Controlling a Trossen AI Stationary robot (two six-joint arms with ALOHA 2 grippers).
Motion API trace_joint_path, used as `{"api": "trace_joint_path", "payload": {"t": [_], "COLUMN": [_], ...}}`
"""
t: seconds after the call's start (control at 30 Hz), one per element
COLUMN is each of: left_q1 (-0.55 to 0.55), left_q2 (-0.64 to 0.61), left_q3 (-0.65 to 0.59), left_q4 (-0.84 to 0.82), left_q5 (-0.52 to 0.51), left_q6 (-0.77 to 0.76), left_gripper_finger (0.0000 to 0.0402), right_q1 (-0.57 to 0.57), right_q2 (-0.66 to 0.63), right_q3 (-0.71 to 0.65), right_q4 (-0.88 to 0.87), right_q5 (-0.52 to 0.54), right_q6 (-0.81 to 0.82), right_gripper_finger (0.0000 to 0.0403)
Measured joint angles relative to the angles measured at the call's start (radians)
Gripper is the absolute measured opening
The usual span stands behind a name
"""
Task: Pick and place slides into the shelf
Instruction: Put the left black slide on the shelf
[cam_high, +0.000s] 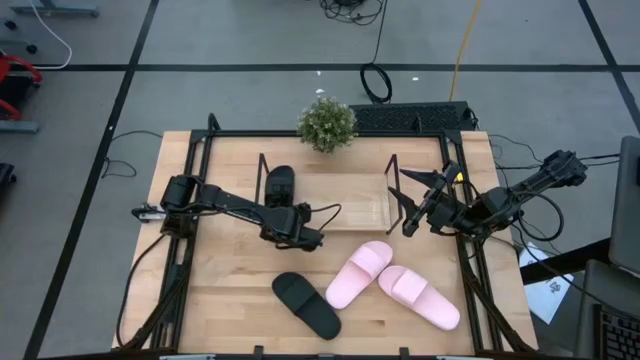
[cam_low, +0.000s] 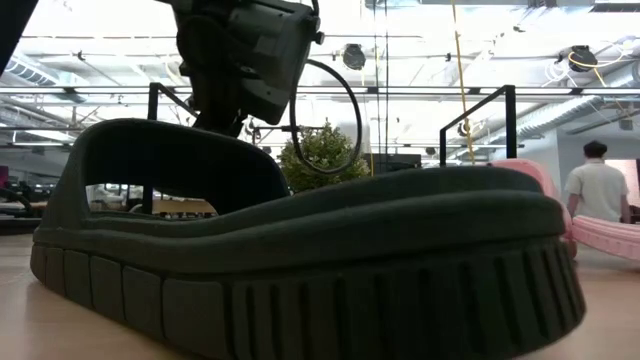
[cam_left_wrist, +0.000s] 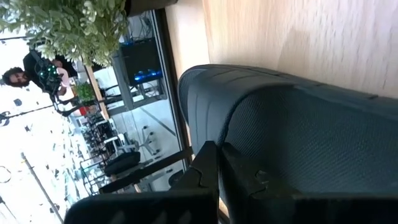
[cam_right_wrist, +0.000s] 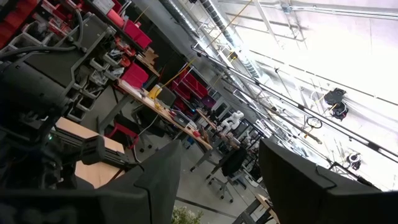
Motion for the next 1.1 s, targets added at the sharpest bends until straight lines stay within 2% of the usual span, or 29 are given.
{"api": "trace_joint_path", "payload": {"t": [0.6, 0.77, 1.1], "left_q1": [0.0, 0.002, 0.002], "left_q2": [0.0, 0.0, 0.0], "left_q3": [0.0, 0.001, 0.001], "left_q4": [0.021, 0.021, 0.02], "left_q5": [0.02, 0.079, 0.091], "left_q6": [0.029, 0.053, 0.037], "left_gripper_finger": [0.0001, 0.0011, 0.0026], "right_q1": [0.0, 0.0, 0.0], "right_q2": [0.0, 0.0, 0.0], "right_q3": [0.0, 0.0, 0.0], "right_q4": [0.0, 0.0, 0.0], "right_q5": [0.0, 0.0, 0.0], "right_q6": [0.0, 0.0, 0.0], "right_gripper_finger": [0.0205, 0.0205, 0.0205]}}
